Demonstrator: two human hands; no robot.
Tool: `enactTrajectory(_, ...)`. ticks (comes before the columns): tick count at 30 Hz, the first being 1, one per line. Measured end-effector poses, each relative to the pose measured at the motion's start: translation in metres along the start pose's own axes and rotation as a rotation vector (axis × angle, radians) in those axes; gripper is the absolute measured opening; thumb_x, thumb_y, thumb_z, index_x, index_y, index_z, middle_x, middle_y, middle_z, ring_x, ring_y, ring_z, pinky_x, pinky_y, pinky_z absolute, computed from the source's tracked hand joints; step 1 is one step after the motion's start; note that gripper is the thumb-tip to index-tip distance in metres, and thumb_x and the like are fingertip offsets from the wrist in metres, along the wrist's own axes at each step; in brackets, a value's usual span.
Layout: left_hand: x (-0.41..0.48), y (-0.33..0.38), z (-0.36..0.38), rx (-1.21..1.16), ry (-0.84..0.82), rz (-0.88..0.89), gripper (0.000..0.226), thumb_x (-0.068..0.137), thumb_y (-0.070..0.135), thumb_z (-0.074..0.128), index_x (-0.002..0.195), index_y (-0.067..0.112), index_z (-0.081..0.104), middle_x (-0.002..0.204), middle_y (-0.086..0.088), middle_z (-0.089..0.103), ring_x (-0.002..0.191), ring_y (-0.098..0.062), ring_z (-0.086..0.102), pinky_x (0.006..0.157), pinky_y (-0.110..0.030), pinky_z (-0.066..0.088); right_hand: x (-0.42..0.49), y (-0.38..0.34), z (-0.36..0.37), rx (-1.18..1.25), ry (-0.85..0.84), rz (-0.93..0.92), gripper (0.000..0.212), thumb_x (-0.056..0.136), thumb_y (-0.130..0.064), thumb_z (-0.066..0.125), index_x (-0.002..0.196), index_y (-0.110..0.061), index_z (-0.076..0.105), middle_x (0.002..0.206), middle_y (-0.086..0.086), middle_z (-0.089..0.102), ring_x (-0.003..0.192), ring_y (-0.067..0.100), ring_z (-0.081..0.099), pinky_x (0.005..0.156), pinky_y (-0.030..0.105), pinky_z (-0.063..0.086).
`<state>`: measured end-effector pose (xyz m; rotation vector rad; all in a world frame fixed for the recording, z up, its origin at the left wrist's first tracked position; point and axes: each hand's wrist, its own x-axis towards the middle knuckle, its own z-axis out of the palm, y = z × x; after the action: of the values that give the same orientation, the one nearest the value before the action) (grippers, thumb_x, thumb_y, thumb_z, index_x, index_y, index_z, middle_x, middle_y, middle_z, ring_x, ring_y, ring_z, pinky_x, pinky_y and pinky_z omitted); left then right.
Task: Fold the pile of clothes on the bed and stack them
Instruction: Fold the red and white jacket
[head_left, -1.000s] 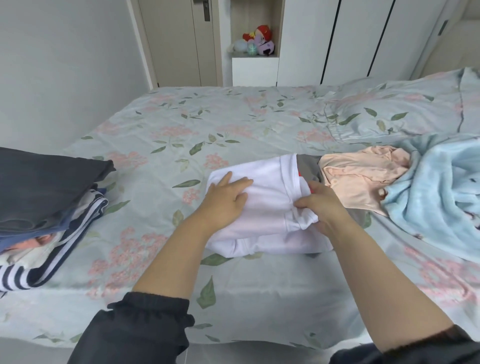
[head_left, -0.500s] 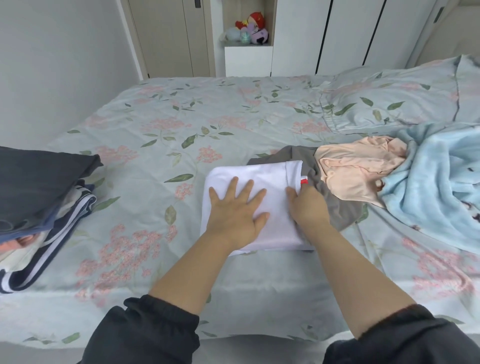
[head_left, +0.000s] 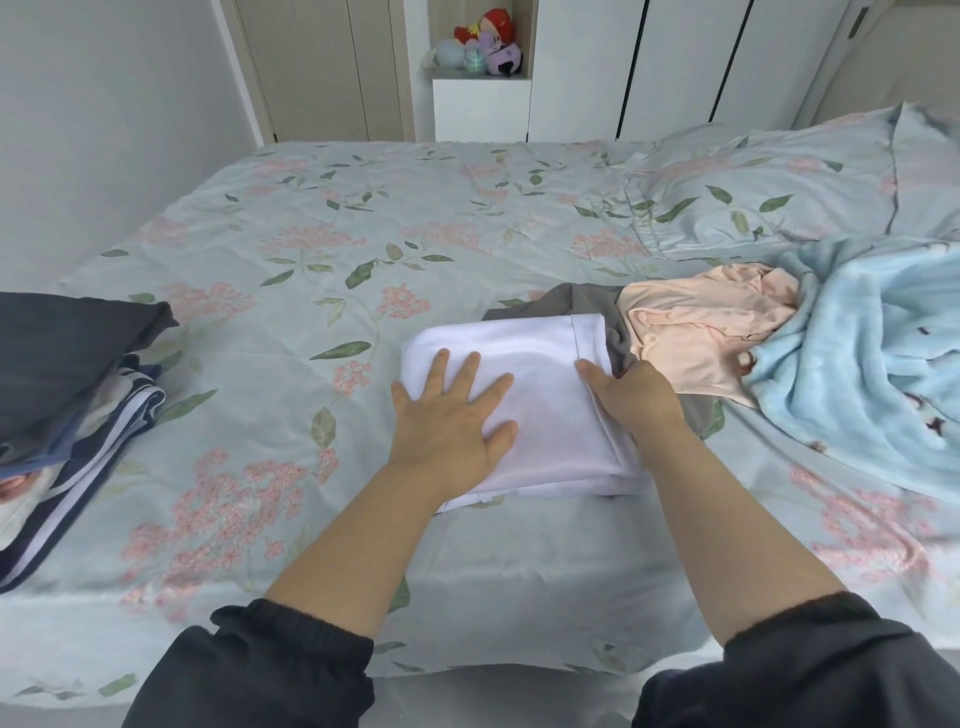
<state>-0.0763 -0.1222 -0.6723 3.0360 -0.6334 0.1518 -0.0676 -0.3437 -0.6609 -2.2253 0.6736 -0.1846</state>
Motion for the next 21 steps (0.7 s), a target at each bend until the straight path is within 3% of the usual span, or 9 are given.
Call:
enactTrajectory(5, 0.000, -0.003, 0.008, 0.025, 0.062, 0.024, 0.058, 0.092, 0.065, 0.017, 0.147, 0.051, 0.005, 0.161, 0.007, -0.007, 0.146, -0.025, -0.012, 0.109, -0.061, 0.010, -0.002, 0.001, -0.007, 0.137, -0.110, 0.043, 0.074, 0.076, -0.043, 0.074, 0.135, -0.008, 0.046, 0.121, 0.003, 0.060, 0.094, 0.019, 0.053, 0.078, 0.028, 0.038)
enactTrajectory(9, -0.006, -0.002, 0.010, 0.014, 0.172, 0.066, 0.059, 0.092, 0.062, 0.024, 0.148, 0.048, 0.011, 0.161, 0.004, -0.001, 0.147, -0.024, -0.007, 0.109, -0.058, 0.015, -0.007, -0.009, -0.007, 0.110, -0.110, 0.018, 0.061, 0.080, -0.033, 0.072, 0.128, -0.004, 0.050, 0.123, 0.009, 0.059, 0.108, 0.028, 0.057, 0.086, 0.031, 0.043)
enactTrajectory(11, -0.008, -0.006, 0.010, -0.174, 0.271, 0.031, 0.064, 0.091, 0.057, 0.041, 0.149, 0.042, 0.019, 0.161, 0.005, 0.002, 0.147, -0.019, -0.002, 0.112, -0.052, 0.014, -0.013, -0.015, -0.005, 0.069, -0.107, -0.021, 0.051, 0.087, -0.031, 0.065, 0.125, -0.001, 0.052, 0.125, 0.013, 0.057, 0.113, 0.030, 0.054, 0.081, 0.027, 0.038)
enactTrajectory(13, -0.007, -0.017, 0.006, -0.578, 0.323, -0.157, 0.071, 0.089, 0.043, 0.057, 0.150, 0.032, 0.022, 0.160, 0.003, 0.010, 0.146, -0.016, 0.009, 0.114, -0.041, 0.016, -0.019, -0.021, -0.004, 0.055, -0.114, -0.073, 0.043, 0.091, -0.029, 0.059, 0.124, -0.001, 0.052, 0.125, 0.013, 0.057, 0.115, 0.030, 0.052, 0.079, 0.025, 0.032)
enactTrajectory(16, -0.009, -0.042, 0.000, -1.246, 0.172, -0.531, 0.065, 0.090, 0.041, 0.060, 0.146, 0.024, 0.032, 0.146, -0.001, 0.042, 0.123, -0.021, 0.046, 0.098, -0.035, 0.038, -0.029, -0.029, -0.006, 0.118, -0.104, -0.117, 0.037, 0.093, -0.022, 0.056, 0.123, -0.001, 0.052, 0.121, 0.013, 0.058, 0.115, 0.030, 0.051, 0.079, 0.024, 0.031)
enactTrajectory(18, -0.013, -0.051, -0.001, -1.372, 0.047, -0.603, 0.058, 0.090, 0.047, 0.056, 0.140, 0.022, 0.041, 0.131, 0.001, 0.054, 0.105, -0.018, 0.057, 0.082, -0.031, 0.043, -0.034, -0.031, -0.012, 0.210, -0.101, -0.110, 0.031, 0.093, -0.020, 0.056, 0.118, -0.002, 0.055, 0.110, 0.012, 0.060, 0.103, 0.029, 0.056, 0.074, 0.026, 0.035)
enactTrajectory(21, -0.017, -0.052, -0.001, -1.369, 0.042, -0.560, 0.047, 0.090, 0.049, 0.055, 0.128, 0.022, 0.051, 0.110, 0.007, 0.060, 0.092, -0.007, 0.059, 0.067, -0.023, 0.043, -0.046, -0.036, -0.024, 0.372, -0.119, -0.094, 0.013, 0.092, -0.019, 0.055, 0.100, -0.009, 0.058, 0.095, 0.008, 0.061, 0.077, 0.020, 0.057, 0.063, 0.027, 0.040)
